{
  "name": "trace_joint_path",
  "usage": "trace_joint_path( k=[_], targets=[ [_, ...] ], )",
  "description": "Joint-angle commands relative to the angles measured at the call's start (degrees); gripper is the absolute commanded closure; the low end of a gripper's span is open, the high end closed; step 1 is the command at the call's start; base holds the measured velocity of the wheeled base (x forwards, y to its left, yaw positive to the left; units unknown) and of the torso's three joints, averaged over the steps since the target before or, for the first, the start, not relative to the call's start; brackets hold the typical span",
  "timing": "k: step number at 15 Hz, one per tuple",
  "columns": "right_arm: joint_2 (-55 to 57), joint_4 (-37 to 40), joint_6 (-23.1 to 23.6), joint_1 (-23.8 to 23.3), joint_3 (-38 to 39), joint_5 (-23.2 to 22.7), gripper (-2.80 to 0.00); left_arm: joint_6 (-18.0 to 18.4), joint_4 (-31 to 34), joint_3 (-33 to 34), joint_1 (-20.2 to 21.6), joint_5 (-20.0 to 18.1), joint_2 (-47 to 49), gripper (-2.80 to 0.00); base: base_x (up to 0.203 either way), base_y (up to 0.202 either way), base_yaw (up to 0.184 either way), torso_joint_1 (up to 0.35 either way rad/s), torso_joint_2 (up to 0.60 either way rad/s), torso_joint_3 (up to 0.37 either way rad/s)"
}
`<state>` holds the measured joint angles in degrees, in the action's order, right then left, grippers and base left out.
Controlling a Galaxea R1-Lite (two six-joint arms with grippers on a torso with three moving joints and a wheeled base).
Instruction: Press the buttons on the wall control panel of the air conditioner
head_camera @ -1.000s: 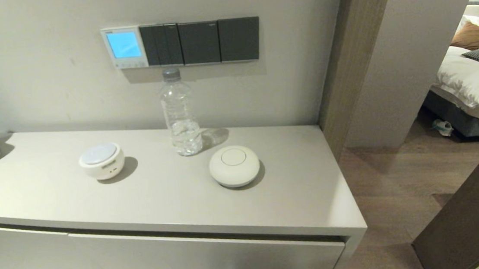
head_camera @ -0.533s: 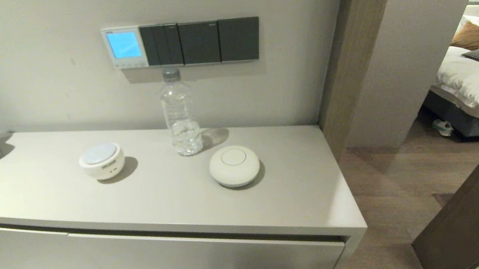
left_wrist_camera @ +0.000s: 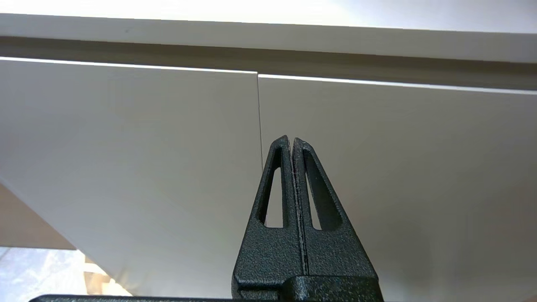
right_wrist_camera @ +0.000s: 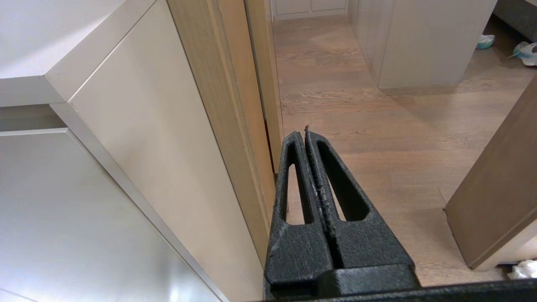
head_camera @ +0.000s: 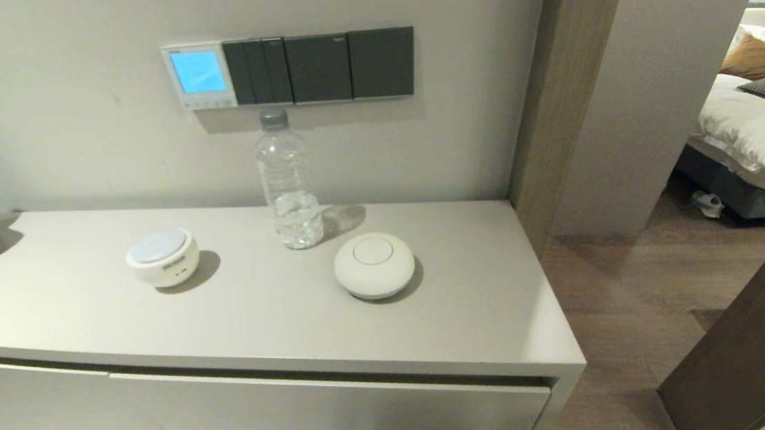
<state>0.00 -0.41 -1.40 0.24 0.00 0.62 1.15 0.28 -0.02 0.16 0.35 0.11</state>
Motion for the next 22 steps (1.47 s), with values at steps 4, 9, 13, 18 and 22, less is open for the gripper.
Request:
trace_joint_path(
  k=[4,9,13,18,22],
  targets=[
    [0.0,-0.02,0.0,0.02,0.18,-0.01,0.0,-0.88,-0.2,0.02,0.02,0.0,-0.02,0.0,0.0,0.0,0.0,0.0,0.0,0.0],
    [0.0,-0.02,0.0,0.02,0.18,-0.01,0.0,-0.97,-0.28,0.02,0.02,-0.18,-0.02,0.0,0.0,0.0,0.0,0.0,0.0,0.0],
    [0.0,-0.02,0.0,0.02,0.17,-0.01,0.0,-0.97,-0.28,0.02,-0.07,-0.18,-0.02,0.0,0.0,0.0,0.0,0.0,0.0,0.0],
    [0.0,-0.02,0.0,0.02,0.18,-0.01,0.0,-0.97,-0.28,0.02,0.02,-0.18,-0.02,0.0,0.0,0.0,0.0,0.0,0.0,0.0],
    [0.0,-0.02,0.0,0.02,0.18,-0.01,0.0,-0.97,-0.28,0.02,0.02,-0.18,-0.02,0.0,0.0,0.0,0.0,0.0,0.0,0.0]
  ],
)
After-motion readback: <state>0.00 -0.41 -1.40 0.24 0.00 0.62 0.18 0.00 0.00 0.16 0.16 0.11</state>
